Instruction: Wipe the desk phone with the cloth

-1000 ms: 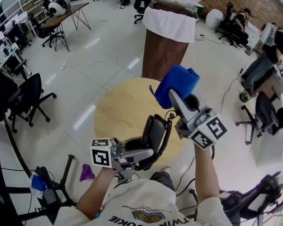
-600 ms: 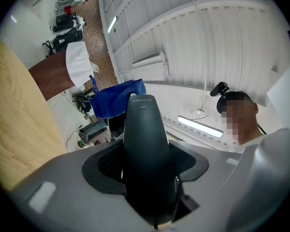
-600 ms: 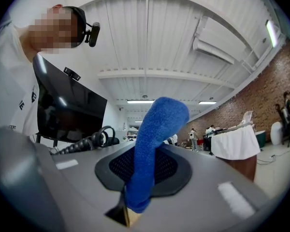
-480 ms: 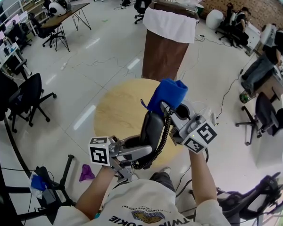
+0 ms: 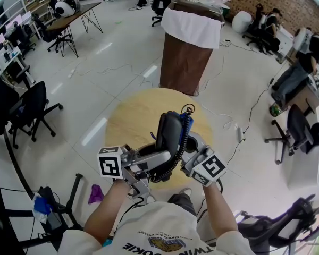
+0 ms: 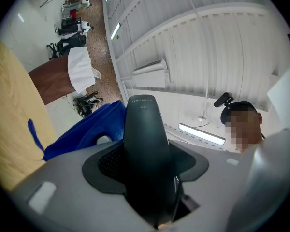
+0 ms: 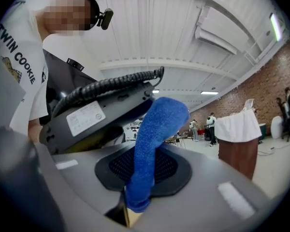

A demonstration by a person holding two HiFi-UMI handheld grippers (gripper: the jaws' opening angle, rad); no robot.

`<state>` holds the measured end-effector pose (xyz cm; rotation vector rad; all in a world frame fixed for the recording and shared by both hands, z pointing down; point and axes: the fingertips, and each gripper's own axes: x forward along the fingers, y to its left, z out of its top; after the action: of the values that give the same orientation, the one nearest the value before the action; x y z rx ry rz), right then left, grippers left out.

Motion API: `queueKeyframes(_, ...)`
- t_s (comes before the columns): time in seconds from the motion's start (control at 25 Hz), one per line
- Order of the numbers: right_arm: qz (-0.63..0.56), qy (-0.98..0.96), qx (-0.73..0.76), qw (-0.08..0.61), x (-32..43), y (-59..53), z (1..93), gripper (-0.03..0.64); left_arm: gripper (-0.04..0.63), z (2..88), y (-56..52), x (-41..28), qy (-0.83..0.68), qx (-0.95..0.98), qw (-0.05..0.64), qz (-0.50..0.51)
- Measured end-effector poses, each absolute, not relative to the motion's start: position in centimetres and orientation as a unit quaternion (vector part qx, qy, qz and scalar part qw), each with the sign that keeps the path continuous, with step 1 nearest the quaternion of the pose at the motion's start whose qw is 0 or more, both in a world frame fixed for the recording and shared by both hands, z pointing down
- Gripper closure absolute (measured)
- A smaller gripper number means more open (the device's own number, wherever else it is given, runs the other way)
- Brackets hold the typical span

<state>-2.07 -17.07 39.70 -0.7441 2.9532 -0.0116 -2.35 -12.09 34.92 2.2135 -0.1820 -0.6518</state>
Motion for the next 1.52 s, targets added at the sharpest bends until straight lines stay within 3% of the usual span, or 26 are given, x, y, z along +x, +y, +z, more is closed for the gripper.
queueKeyframes(0.72,-0.065,0.97,-0.235,-0.002,-4.4,-9.6,47.5,0.552,0.333,35.6,-16.4,-4.6,-0.127,0.854,0.42,-0.279)
queueKeyframes(1.24,-0.059,0.962,-0.267,-0.003,-3.2,-9.1,46.8,0.552,0.333,35.9,-16.6,-4.6,-0.128,0.843,0.434,-0.29)
queueKeyframes(1.52,-0.004,0.931,-0.361,0.044,0.9,-11.4,39.5,0.552,0.333,36.7,-16.5,-5.3,-0.144,0.837,0.437,-0.297)
